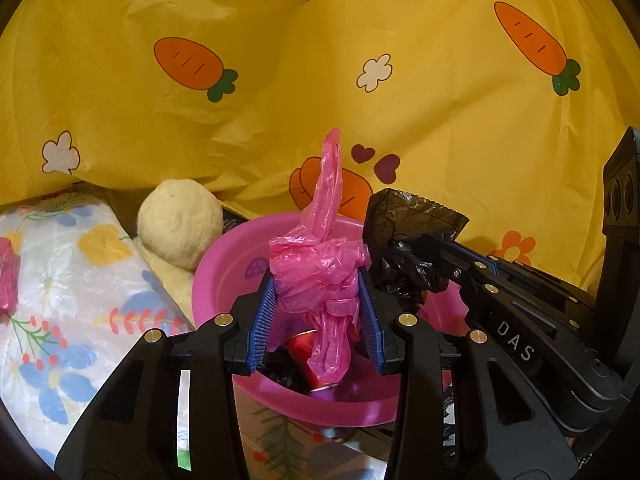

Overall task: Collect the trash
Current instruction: 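Open both tools to drop the bags into the pink bucket, then move both tools back toward the white paper cup on the table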

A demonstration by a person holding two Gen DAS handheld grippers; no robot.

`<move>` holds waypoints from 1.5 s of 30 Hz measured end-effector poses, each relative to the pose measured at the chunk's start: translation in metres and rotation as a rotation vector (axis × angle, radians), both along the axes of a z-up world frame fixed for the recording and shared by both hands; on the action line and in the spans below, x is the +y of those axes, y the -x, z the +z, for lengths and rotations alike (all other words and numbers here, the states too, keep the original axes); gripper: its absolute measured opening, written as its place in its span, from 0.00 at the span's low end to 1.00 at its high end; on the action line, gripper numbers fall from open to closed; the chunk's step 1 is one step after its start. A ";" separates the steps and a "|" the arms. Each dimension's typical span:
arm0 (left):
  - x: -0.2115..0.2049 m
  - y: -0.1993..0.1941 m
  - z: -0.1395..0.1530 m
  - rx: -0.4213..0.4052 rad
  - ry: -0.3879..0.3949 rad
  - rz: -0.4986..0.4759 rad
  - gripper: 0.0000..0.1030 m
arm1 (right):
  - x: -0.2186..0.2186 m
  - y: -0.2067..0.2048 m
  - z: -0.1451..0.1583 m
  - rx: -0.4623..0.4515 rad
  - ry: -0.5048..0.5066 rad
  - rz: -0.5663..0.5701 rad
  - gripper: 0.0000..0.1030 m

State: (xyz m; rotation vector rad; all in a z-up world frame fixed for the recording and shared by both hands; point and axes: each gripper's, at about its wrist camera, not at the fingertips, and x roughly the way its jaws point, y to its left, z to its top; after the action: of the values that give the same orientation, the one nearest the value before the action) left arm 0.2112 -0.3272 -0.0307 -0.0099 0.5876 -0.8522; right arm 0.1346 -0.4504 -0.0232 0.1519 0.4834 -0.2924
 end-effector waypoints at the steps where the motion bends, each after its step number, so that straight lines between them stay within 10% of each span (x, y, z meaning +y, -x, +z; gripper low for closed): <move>1: 0.000 -0.001 -0.002 0.012 0.003 -0.004 0.38 | -0.001 0.000 0.000 0.000 -0.002 -0.002 0.01; 12: 0.019 -0.008 -0.007 0.049 0.056 0.016 0.77 | -0.007 -0.006 -0.009 0.025 -0.036 -0.014 0.04; 16: 0.035 -0.006 -0.001 0.028 0.068 0.080 0.86 | -0.005 -0.006 -0.009 0.025 -0.041 -0.004 0.37; 20: 0.052 0.001 0.005 -0.018 0.054 0.160 0.94 | -0.002 -0.007 -0.009 0.021 -0.050 0.007 0.44; 31: 0.097 0.032 0.009 -0.102 -0.010 0.336 0.94 | 0.025 0.014 -0.004 -0.025 -0.027 -0.004 0.73; 45: 0.164 0.079 0.015 -0.162 -0.070 0.512 0.94 | 0.080 0.056 0.001 -0.091 -0.006 0.026 0.84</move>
State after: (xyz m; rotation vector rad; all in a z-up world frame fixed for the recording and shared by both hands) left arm 0.1324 -0.1632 -0.0156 -0.0261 0.4331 -0.3306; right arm 0.0785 -0.3708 -0.0224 0.1640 0.3960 -0.2579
